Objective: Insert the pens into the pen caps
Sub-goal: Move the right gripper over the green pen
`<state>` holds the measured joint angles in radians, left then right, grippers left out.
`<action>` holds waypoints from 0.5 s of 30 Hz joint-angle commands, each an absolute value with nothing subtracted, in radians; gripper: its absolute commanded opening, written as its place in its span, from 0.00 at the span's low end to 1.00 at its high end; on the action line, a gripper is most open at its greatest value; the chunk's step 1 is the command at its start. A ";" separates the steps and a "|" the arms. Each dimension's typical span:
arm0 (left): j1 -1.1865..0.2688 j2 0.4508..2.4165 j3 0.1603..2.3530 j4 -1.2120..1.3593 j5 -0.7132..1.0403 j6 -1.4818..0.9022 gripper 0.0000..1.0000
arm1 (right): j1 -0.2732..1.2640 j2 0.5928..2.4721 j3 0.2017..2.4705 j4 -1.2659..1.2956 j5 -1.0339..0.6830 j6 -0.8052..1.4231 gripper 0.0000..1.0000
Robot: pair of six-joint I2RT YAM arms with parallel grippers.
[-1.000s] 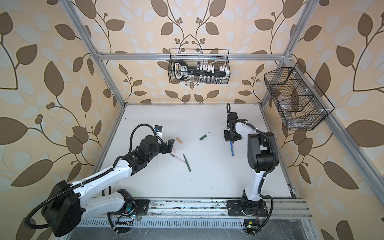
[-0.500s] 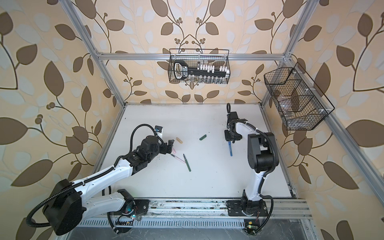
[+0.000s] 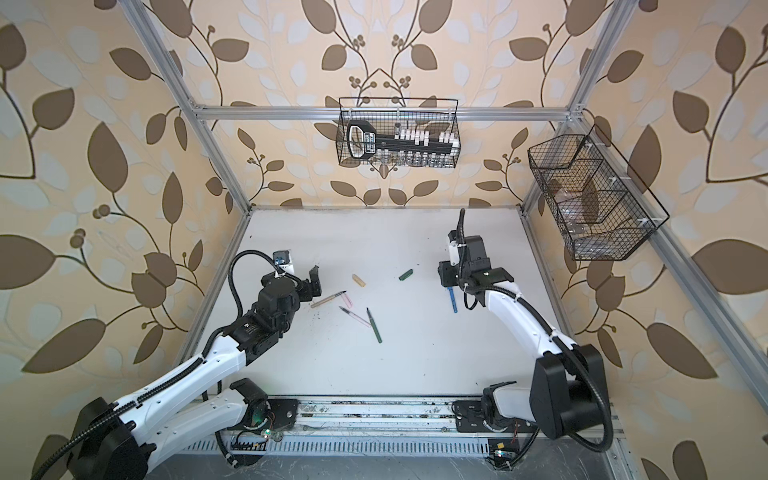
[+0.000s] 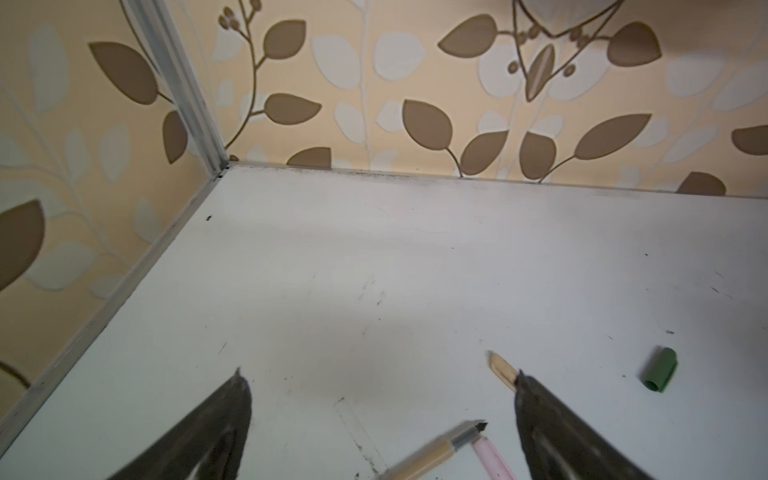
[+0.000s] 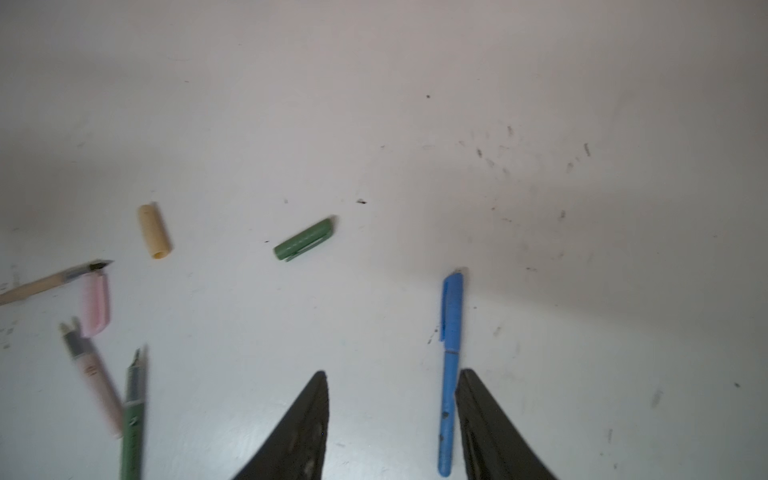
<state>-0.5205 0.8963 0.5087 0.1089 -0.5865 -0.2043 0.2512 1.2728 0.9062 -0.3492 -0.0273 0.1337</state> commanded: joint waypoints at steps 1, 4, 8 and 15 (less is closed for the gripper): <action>-0.508 0.866 0.479 0.174 -0.642 -0.233 0.99 | 0.329 1.171 0.858 -0.277 -0.064 0.183 0.54; -0.504 0.877 0.488 0.169 -0.588 -0.227 0.99 | 0.420 1.092 0.775 -0.162 -0.150 0.253 0.55; -0.504 0.915 0.497 0.154 -0.556 -0.235 0.99 | 0.530 1.024 0.698 -0.042 -0.136 0.368 0.57; -0.504 0.919 0.478 0.172 -0.540 -0.249 0.99 | 0.707 1.074 0.848 -0.293 0.143 0.312 0.70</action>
